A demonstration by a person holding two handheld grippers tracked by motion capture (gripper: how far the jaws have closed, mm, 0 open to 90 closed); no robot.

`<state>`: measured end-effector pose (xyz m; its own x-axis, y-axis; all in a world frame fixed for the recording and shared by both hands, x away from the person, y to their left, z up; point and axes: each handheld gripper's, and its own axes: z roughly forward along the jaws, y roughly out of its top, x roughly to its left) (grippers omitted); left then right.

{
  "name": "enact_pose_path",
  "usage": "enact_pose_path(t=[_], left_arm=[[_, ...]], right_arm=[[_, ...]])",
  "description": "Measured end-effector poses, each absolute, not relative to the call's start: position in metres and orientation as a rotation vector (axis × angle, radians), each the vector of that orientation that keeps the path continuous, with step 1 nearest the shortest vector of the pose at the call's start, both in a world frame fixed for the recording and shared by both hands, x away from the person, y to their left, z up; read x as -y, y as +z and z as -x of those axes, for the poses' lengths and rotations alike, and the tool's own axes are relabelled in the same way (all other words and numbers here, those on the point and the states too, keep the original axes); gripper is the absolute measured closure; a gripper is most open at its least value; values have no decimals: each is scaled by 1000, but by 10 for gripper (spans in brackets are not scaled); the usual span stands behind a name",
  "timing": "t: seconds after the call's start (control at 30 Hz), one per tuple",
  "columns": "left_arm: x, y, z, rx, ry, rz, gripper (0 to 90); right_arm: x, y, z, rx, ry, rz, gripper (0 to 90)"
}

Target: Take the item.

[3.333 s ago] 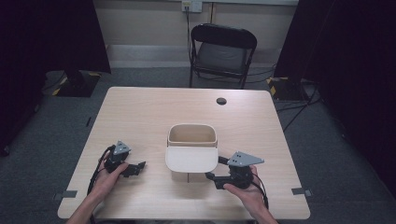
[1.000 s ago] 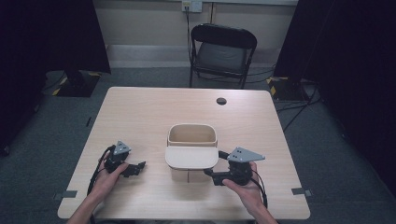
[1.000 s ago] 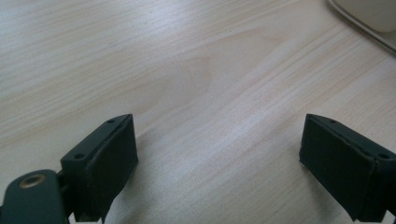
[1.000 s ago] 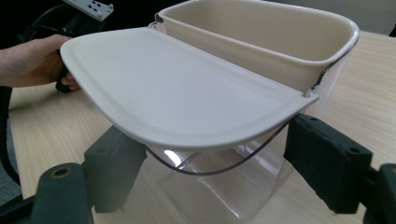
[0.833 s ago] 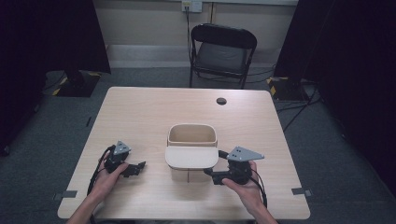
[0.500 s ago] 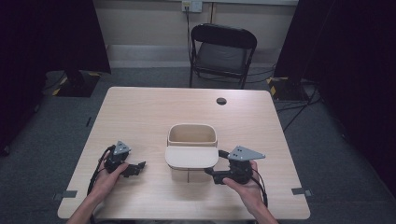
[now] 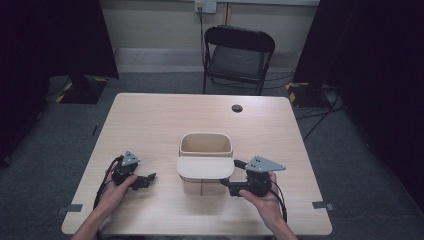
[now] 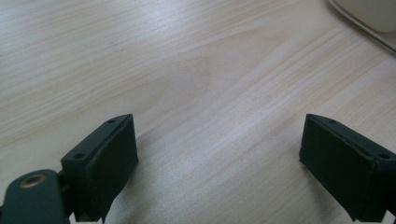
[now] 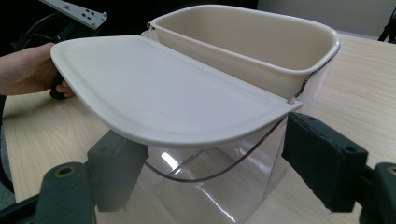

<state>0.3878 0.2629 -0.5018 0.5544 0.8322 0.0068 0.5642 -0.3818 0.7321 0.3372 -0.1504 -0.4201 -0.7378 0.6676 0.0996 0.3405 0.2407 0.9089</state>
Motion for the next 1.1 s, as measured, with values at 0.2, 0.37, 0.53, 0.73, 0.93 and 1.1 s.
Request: enact_pose_path(t=[0.2,0.37,0.53,0.73,0.93,1.1], left_arm=[[-263,-502,-388,-1118,495,-2094,106],[-263,-502,-388,-1120,494,-2093,106],[-263,-502,-388,-1118,495,-2094,106],[-263,-502,-388,-1122,495,-2092,106],[-262,-502,-388,-1122,497,-2091,106],[-263,-502,-388,-1121,497,-2093,106]], right_arm=[[151,-418,-338,-2200,1497,-932,246],[152,-417,-342,-2189,1518,-942,255],[152,-416,-343,-2189,1518,-938,259],[151,-415,-344,-2191,1521,-933,250],[152,-415,-345,-2199,1516,-931,258],[152,-414,-346,-2181,1524,-936,266]])
